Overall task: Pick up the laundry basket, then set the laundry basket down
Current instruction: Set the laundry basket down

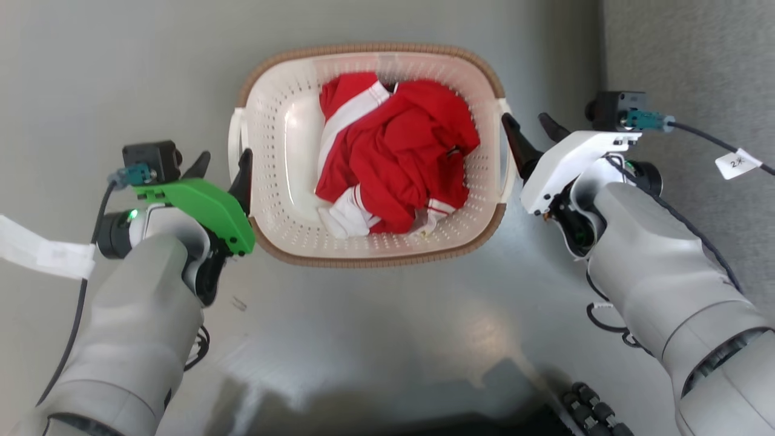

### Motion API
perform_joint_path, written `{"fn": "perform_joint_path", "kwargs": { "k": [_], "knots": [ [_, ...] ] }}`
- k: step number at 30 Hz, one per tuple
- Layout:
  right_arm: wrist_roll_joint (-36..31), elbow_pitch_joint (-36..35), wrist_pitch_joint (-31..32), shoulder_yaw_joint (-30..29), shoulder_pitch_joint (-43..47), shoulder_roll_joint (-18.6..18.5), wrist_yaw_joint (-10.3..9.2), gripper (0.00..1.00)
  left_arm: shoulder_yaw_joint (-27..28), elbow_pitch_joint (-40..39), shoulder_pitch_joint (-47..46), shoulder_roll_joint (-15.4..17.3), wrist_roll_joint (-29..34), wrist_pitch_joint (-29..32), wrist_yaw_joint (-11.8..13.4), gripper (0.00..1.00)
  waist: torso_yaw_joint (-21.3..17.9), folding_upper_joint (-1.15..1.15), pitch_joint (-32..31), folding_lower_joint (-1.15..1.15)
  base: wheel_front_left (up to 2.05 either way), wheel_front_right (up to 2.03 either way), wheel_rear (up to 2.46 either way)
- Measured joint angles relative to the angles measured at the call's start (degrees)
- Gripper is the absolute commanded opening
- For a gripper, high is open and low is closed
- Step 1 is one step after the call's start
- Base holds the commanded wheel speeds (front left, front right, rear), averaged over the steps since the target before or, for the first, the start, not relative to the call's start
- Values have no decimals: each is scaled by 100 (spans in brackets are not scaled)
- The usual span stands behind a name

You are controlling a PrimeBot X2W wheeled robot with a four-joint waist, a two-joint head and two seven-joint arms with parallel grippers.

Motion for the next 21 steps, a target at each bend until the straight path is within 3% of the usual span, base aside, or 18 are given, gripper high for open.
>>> {"fn": "perform_joint_path", "kwargs": {
  "k": [9, 15, 21],
  "knots": [
    [-33, -243, -49, 113, 392, 0, 0, 100, -69, -337, 294, 44, 9, -2, 0, 100, -31, 0, -663, 0, 0, 0, 0],
    [-80, -520, -51, 43, 555, -69, 0, 100, 237, -901, 339, 202, 96, -2, 0, 100, -28, 0, -1140, 0, 0, 0, 0],
    [-318, -938, -52, -260, 683, -366, 0, 100, 586, -1414, 649, 377, 292, -3, 0, 100, -11, 0, -1710, 0, 0, 0, 0]
  ]
}}
